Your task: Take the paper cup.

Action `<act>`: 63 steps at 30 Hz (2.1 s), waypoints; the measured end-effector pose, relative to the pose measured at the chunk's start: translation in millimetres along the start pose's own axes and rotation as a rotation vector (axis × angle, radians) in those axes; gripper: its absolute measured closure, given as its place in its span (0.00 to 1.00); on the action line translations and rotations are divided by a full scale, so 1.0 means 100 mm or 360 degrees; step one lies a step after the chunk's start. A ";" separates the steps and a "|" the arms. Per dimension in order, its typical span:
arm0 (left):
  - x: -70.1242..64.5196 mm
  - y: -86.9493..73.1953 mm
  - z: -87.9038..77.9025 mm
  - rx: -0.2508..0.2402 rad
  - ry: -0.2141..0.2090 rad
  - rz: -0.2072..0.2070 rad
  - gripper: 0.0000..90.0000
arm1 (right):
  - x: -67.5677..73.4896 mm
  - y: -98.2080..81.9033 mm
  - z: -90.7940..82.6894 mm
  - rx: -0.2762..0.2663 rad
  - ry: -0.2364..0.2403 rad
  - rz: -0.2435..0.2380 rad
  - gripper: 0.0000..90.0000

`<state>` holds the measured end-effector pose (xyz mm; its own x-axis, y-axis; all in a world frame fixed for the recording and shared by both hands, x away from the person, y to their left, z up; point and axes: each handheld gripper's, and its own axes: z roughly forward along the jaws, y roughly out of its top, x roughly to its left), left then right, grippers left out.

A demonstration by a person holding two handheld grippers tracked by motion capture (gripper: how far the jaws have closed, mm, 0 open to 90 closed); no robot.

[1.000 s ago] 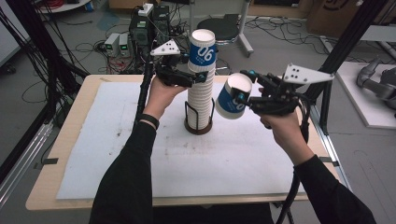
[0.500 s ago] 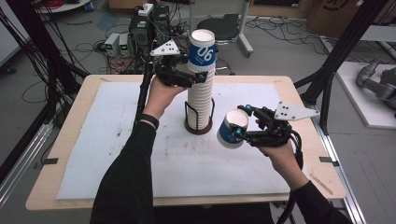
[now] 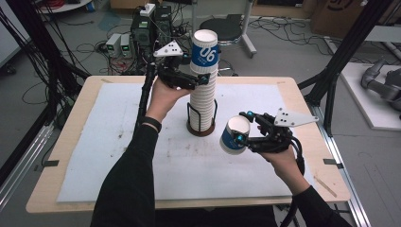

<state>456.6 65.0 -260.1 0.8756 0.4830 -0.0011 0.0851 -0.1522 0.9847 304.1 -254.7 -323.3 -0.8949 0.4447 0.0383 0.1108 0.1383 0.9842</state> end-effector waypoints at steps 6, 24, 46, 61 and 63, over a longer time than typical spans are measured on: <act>0.00 -0.02 -0.13 -0.0020 0.0003 -0.0025 0.06 | -0.01 -0.01 -0.01 -0.0001 0.0002 0.0002 0.35; -0.19 -0.39 -0.73 -0.0058 0.0037 0.0058 0.06 | -0.10 -0.08 -0.03 0.0011 -0.0031 0.0035 0.35; -0.76 -1.15 -1.13 -0.0053 0.0026 0.0041 0.06 | -0.11 -0.19 0.06 0.0062 -0.0034 0.0039 0.35; -0.90 -1.50 -1.24 0.0009 0.0044 -0.0005 0.06 | -0.16 -0.28 0.09 0.0076 -0.0047 0.0077 0.35; -0.91 -1.52 -1.21 0.0019 0.0044 -0.0011 0.06 | -0.16 -0.29 0.10 0.0083 -0.0044 0.0083 0.35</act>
<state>306.7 149.1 -388.8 0.8615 0.5078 -0.0031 0.0971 -0.1588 0.9825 319.4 -257.0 -354.0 -0.8750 0.4768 0.0836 0.1800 0.1602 0.9705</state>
